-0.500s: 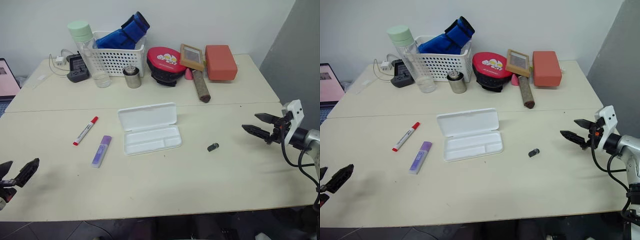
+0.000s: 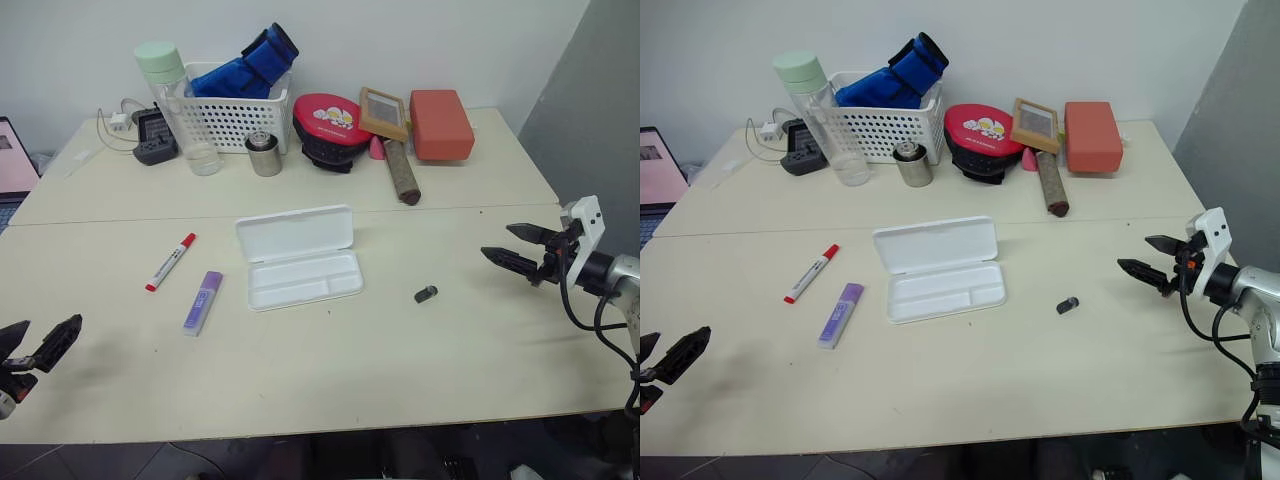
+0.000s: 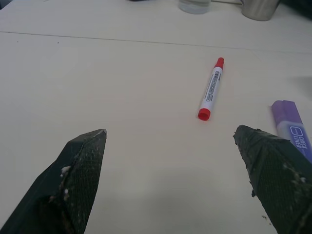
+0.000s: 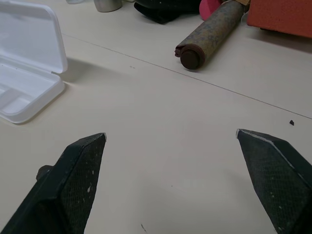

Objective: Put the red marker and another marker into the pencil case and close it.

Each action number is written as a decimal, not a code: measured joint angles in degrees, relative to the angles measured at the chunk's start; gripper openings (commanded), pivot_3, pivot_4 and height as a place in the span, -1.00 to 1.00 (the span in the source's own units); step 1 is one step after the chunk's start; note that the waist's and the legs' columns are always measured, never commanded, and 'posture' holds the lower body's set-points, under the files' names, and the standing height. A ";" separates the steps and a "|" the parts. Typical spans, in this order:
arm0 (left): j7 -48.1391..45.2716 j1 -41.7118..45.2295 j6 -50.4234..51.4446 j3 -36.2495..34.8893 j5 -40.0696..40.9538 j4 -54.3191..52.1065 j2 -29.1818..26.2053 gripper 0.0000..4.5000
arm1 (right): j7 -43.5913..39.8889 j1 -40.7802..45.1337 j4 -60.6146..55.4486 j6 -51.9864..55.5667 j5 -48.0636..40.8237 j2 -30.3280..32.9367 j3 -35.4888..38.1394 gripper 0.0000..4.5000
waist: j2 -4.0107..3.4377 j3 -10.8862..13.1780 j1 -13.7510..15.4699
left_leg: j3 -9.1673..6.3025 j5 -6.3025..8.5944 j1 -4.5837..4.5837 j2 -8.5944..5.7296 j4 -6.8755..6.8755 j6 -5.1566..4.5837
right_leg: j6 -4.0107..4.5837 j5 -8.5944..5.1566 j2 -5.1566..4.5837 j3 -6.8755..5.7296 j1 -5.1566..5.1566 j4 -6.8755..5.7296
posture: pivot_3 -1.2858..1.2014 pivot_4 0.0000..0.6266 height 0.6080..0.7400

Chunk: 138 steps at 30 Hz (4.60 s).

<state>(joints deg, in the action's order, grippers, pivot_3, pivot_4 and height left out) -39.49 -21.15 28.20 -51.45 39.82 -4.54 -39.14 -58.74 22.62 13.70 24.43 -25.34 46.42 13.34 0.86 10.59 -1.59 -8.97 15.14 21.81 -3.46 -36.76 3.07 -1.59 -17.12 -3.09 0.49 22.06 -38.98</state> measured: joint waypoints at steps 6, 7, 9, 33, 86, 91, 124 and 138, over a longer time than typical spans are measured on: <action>0.13 0.82 -0.19 0.89 -0.81 0.07 0.00 0.98 | 0.02 -0.02 0.07 0.00 -0.01 0.00 0.01 1.00 | 0.00 0.00 0.00 | 0.03 0.00 0.00 0.00 0.00 0.00 | -0.01 0.01 0.00 0.02 0.00 0.00 | 0.03 -0.52 1.00; 0.21 1.03 -0.41 0.89 -1.07 0.18 0.00 0.98 | 0.04 -0.06 0.07 -0.01 0.00 0.01 0.01 1.00 | 0.00 0.00 0.00 | 0.03 0.00 0.00 0.00 0.00 0.00 | -0.01 0.01 0.00 0.02 0.00 0.00 | 0.03 -0.52 1.00; 0.64 1.60 -1.28 0.89 -1.80 0.70 -0.01 0.98 | 0.07 -0.20 0.07 -0.06 0.00 0.02 0.01 1.00 | 0.00 0.00 0.00 | 0.03 0.00 0.00 0.00 0.00 0.00 | -0.01 0.01 0.01 0.02 0.00 0.00 | 0.03 -0.52 1.00; -12.95 20.02 4.02 26.12 -1.17 -6.17 -9.51 0.98 | -11.03 -10.35 -27.96 8.78 -11.98 7.86 1.01 1.00 | 0.01 0.00 0.61 | 0.04 0.01 0.02 0.01 -0.04 -0.02 | -0.13 0.10 0.08 0.04 -0.02 0.02 | 0.03 -0.52 1.00; -32.41 49.32 -10.05 65.64 -26.76 16.34 3.31 -0.03 | 5.31 -15.14 -48.80 15.24 -15.49 5.61 -0.31 1.00 | 0.13 0.03 -0.09 | 0.37 0.07 0.06 0.00 -0.26 -0.22 | -0.37 0.27 0.14 0.28 0.10 -0.07 | 0.03 -0.52 1.00; -32.35 49.33 -9.99 65.64 -27.08 16.17 3.32 -0.26 | 5.18 -15.16 -48.80 14.68 -15.48 5.62 -0.04 1.00 | 0.13 0.03 -0.08 | 0.37 0.07 0.06 -0.01 -0.26 -0.22 | -0.37 0.27 0.14 0.28 0.10 -0.07 | 0.03 -0.52 1.00; -27.49 34.54 2.54 65.92 -24.63 -11.97 -0.64 -0.96 | 5.77 -18.10 -51.10 15.39 -17.95 6.75 2.31 1.00 | 0.13 0.03 0.05 | 0.33 0.07 0.07 0.01 -0.23 -0.23 | -0.37 0.27 0.14 0.41 0.08 -0.04 | 0.03 -0.52 1.00; -27.14 33.13 5.39 68.73 -22.76 -15.86 -1.24 -0.96 | 3.94 -21.85 -54.26 16.35 -21.45 9.40 5.30 1.00 | 0.13 0.01 0.12 | 0.47 0.08 -0.04 0.01 -0.24 -0.25 | -0.38 0.26 0.15 0.32 -0.01 -0.04 | 0.03 -0.52 1.00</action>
<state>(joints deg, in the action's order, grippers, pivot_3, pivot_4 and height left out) -66.63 11.99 33.59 17.28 17.05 -20.40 -40.38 -54.80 0.77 -40.57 40.78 -46.79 55.82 18.64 0.99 10.61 -1.47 -8.51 15.22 21.77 -3.45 -37.01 2.82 -1.97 -16.86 -2.94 0.81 22.05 -39.02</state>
